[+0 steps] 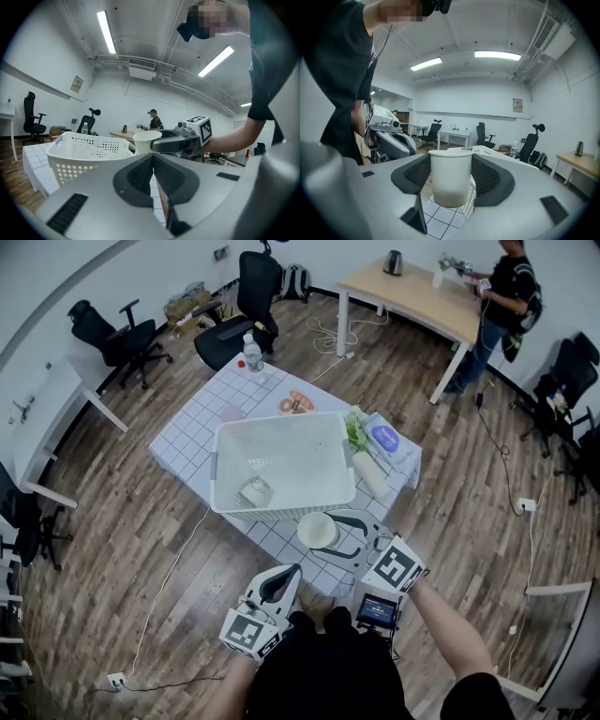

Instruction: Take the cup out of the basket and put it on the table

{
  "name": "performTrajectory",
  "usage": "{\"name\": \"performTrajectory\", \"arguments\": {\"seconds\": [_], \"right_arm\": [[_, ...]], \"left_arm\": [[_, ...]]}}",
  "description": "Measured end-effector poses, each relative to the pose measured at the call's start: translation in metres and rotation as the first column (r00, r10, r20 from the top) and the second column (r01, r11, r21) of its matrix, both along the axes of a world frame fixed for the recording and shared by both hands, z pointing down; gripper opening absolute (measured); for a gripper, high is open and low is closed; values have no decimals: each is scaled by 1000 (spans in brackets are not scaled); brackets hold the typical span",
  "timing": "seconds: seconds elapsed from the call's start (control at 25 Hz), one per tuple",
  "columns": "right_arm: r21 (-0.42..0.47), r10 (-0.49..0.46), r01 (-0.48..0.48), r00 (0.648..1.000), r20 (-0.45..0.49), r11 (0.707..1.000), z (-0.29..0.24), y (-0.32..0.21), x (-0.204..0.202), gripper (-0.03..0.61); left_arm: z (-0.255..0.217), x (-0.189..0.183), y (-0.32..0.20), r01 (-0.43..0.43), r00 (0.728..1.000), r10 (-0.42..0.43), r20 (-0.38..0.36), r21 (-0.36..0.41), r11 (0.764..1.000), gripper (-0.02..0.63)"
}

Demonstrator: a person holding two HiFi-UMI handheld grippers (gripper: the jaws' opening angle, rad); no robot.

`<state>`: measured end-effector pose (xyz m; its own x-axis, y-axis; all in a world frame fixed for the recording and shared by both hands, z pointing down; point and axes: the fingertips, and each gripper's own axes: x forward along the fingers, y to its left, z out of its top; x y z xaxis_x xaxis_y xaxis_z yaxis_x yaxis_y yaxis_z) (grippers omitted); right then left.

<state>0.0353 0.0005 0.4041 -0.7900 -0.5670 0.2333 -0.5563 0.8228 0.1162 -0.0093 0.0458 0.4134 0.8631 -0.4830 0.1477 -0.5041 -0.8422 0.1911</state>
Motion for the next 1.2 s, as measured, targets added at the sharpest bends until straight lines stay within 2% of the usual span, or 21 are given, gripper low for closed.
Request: {"name": "performTrajectory", "arguments": {"seconds": [0.4, 0.68, 0.88, 1.2], "right_arm": [[-98, 91, -86, 994, 51, 991, 65, 22, 23, 282], [-133, 153, -137, 981, 119, 982, 92, 13, 34, 282], [-160, 151, -131, 982, 117, 978, 119, 10, 34, 281], [-196, 169, -144, 979, 115, 970, 168, 0, 24, 278]], "left_arm": [[27, 2, 16, -12, 999, 15, 50, -66, 998, 6], [40, 6, 19, -10, 997, 17, 69, -96, 995, 7], [53, 6, 19, 3, 997, 6, 83, -112, 994, 7], [84, -5, 29, 26, 991, -2, 135, -180, 983, 7]]}}
